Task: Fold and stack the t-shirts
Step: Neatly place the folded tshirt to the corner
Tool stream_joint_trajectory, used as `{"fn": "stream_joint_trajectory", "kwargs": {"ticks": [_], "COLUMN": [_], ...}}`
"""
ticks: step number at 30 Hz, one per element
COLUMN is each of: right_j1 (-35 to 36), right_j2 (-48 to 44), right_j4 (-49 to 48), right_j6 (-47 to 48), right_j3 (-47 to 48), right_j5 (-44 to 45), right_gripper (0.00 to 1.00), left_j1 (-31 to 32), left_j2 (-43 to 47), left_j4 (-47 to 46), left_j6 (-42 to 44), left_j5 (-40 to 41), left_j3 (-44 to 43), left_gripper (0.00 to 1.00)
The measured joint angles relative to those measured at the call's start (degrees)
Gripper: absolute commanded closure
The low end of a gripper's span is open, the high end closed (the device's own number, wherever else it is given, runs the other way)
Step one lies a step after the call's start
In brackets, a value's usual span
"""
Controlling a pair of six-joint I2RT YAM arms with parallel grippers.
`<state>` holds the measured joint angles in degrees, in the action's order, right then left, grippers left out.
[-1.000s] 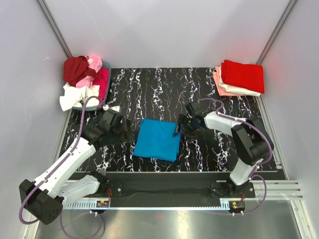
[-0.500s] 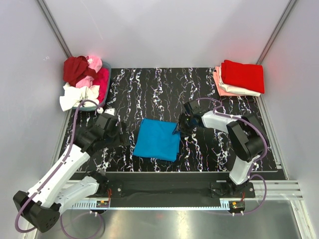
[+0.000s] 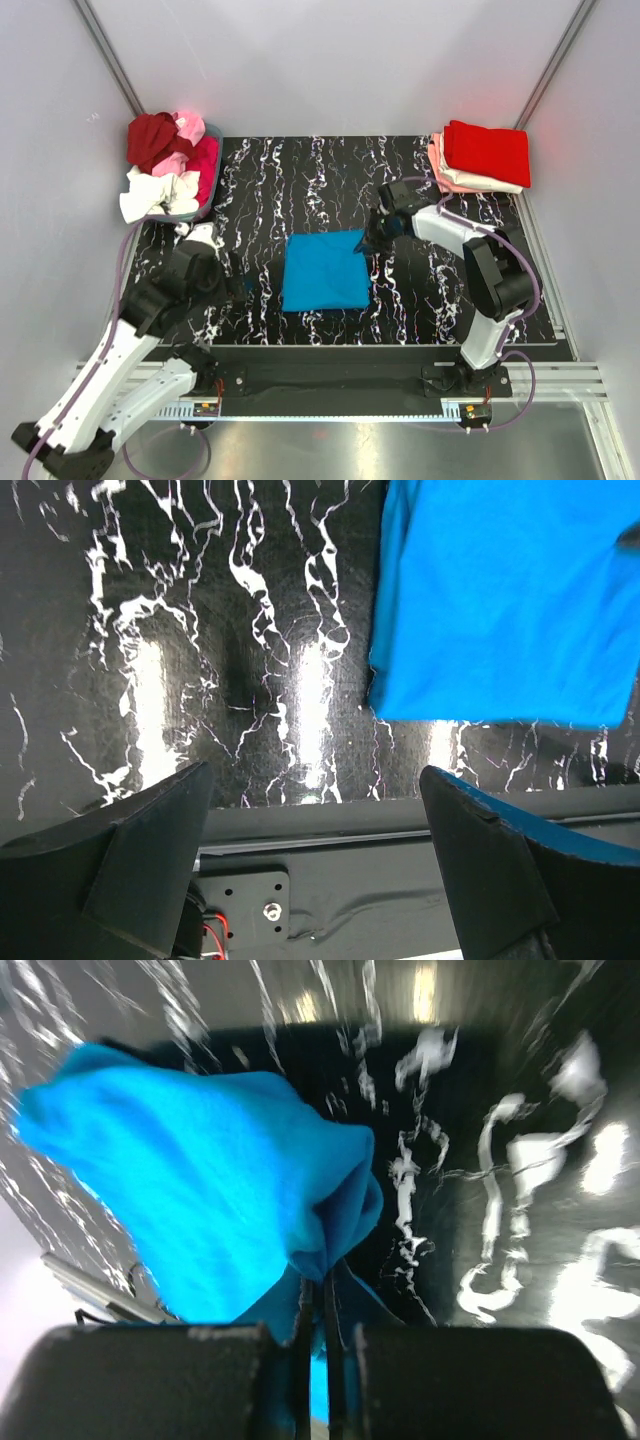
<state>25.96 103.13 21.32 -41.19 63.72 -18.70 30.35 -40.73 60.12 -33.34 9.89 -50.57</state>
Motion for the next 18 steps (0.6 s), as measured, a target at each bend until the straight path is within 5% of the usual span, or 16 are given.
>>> {"fn": "stream_joint_trajectory", "kwargs": {"ticks": [18], "right_j1": [-14.56], "right_j2": [9.29], "right_j4": [30.62], "right_j6": [20.06], "right_j3": [47.47], "right_j5": [18.29], "right_gripper": [1.0], "left_j1": [0.0], "left_j2": [4.17], "left_j4": [-10.58], "left_j6": [9.6], "left_j5": [0.22], "left_j3": [0.13], "left_gripper": [0.05]}}
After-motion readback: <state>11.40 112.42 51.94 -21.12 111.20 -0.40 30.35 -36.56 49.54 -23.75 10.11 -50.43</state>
